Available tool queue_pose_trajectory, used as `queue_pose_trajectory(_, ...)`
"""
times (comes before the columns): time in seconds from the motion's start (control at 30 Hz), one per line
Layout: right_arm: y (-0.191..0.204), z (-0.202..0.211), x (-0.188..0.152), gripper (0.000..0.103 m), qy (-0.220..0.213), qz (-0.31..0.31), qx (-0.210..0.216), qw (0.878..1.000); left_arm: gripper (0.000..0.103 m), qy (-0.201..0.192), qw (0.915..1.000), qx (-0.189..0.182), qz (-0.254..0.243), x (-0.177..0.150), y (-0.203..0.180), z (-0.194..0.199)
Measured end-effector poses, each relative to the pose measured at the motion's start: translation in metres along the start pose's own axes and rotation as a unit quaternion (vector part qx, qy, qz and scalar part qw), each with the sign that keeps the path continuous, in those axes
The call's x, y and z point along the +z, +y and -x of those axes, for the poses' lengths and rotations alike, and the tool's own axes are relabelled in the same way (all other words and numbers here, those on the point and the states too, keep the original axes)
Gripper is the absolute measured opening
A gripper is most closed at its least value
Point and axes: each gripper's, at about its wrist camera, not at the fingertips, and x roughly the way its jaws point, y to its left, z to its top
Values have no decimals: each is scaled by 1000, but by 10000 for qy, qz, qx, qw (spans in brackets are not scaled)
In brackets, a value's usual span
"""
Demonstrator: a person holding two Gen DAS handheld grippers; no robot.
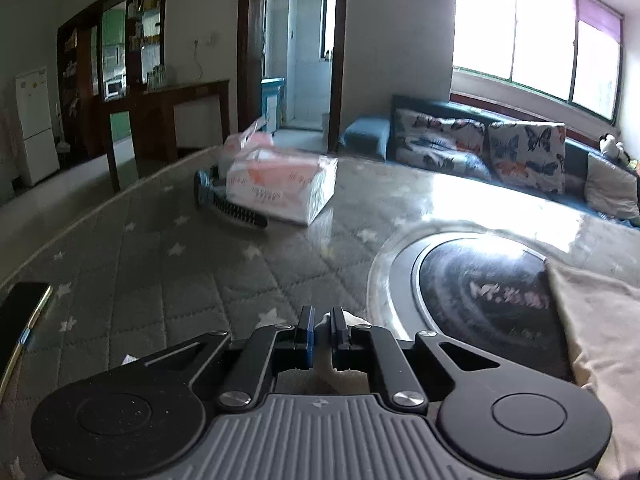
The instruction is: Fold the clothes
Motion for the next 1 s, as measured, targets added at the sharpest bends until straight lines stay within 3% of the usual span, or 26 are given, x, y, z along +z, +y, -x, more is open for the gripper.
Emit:
queue_pose_trajectory(0.13,2,-11,0,24,138,31,-173,9997,12,110,9999,15,-2,0,1,-5)
queue_pose_trajectory(0.2,2,-15,-1,25,151,3,-230,9996,12,157,9999,16,-6,-1,2,-8)
queue_pose_trajectory(0.27,0,-17,0,23,152,-88,-257,9995,14,215,9998,-11,-20,-2,2,-10)
queue_pose_trajectory(0.37,-3,-18,2,6,190,-180,-328,9991,15,294,9995,-62,-66,-5,1,-14)
queue_pose_trajectory(0.43,-4,-17,3,3,181,-228,-283,9992,14,234,9996,-67,-104,-4,0,-12)
queue_pose_trajectory(0.5,-7,-12,5,2,131,-305,-191,9993,8,167,9997,-70,-142,-3,-1,-10)
queue_pose_trajectory(0.67,-14,7,10,2,-110,-498,341,9981,8,-112,9997,-87,-218,1,-4,-1)
queue_pose_trajectory(0.8,-11,1,7,3,41,-406,609,9973,8,76,9997,57,-241,-2,-3,-11)
queue_pose_trajectory(0.9,-6,-7,3,7,179,-446,722,9962,10,280,9994,143,-162,-10,2,-18)
queue_pose_trajectory(1.0,-6,8,5,39,10,-464,695,9965,12,310,9991,268,-134,-12,8,-18)
